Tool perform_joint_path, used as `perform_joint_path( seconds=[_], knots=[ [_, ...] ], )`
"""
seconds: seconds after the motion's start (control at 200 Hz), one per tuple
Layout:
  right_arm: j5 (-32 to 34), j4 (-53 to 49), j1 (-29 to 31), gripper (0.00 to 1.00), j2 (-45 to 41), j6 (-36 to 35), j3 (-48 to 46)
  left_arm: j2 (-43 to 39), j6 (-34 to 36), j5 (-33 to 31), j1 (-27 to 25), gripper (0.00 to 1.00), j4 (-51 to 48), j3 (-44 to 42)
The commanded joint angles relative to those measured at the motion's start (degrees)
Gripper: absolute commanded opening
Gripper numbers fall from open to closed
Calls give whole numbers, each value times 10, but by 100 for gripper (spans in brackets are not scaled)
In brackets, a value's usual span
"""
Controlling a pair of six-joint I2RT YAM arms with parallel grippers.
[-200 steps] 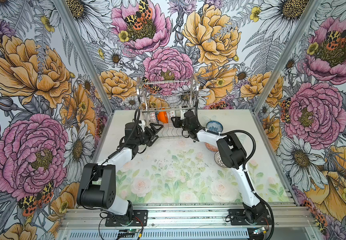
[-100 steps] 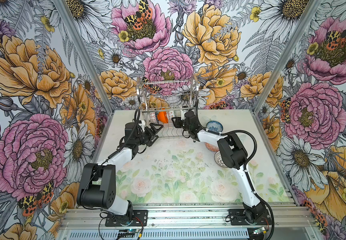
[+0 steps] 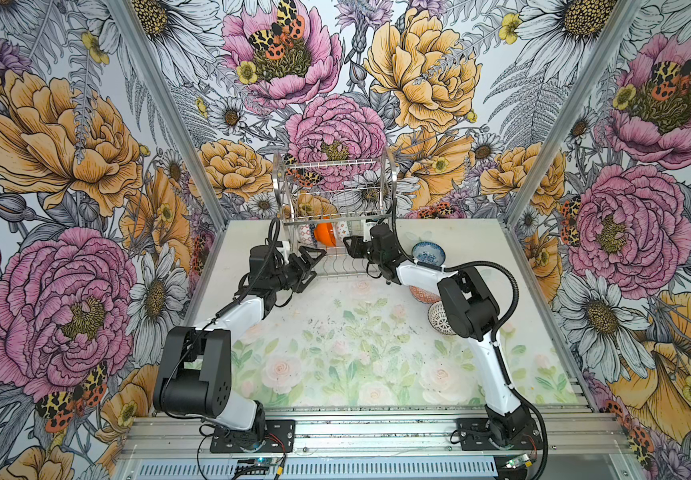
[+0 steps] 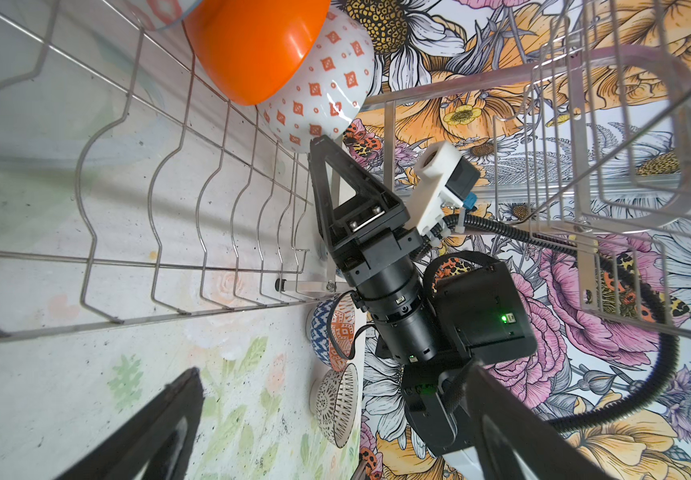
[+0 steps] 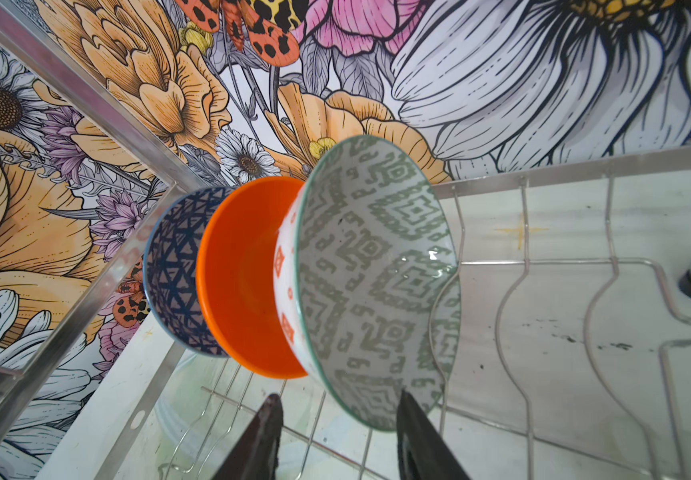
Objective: Load the bowls into the dish rack
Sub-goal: 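Open the right gripper and release the green-patterned bowl in the rack, then withdraw the right gripper toward the orange-patterned bowl while the left gripper draws back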
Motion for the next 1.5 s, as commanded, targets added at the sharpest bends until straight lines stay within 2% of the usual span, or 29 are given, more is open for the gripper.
perform_joint_path(
  seconds=[0.0,0.18,0.355,0.731,0.916,1.066,1.301,1.496],
  knots=[
    [1,34,8,47,-49,-5,-20,-14,13,-2,-3,99,-13,-4],
    [1,65,15,49,-73,11,-65,-39,40,-11,-2,99,-65,5],
    [4,76,24,55,-100,11,-102,-78,56,-22,2,99,-99,-25],
    [4,114,46,74,-159,18,-187,-183,66,-67,-1,98,-162,-65],
    [8,128,56,90,-192,13,-232,-216,59,-87,-12,99,-179,-79],
    [14,130,60,99,-233,2,-275,-249,57,-114,-31,99,-197,-92],
    [33,86,61,99,-321,-33,-344,-275,54,-165,-89,98,-206,-98],
    [93,23,56,99,-423,-56,-411,-269,53,-214,-161,99,-190,-91]
  ],
)
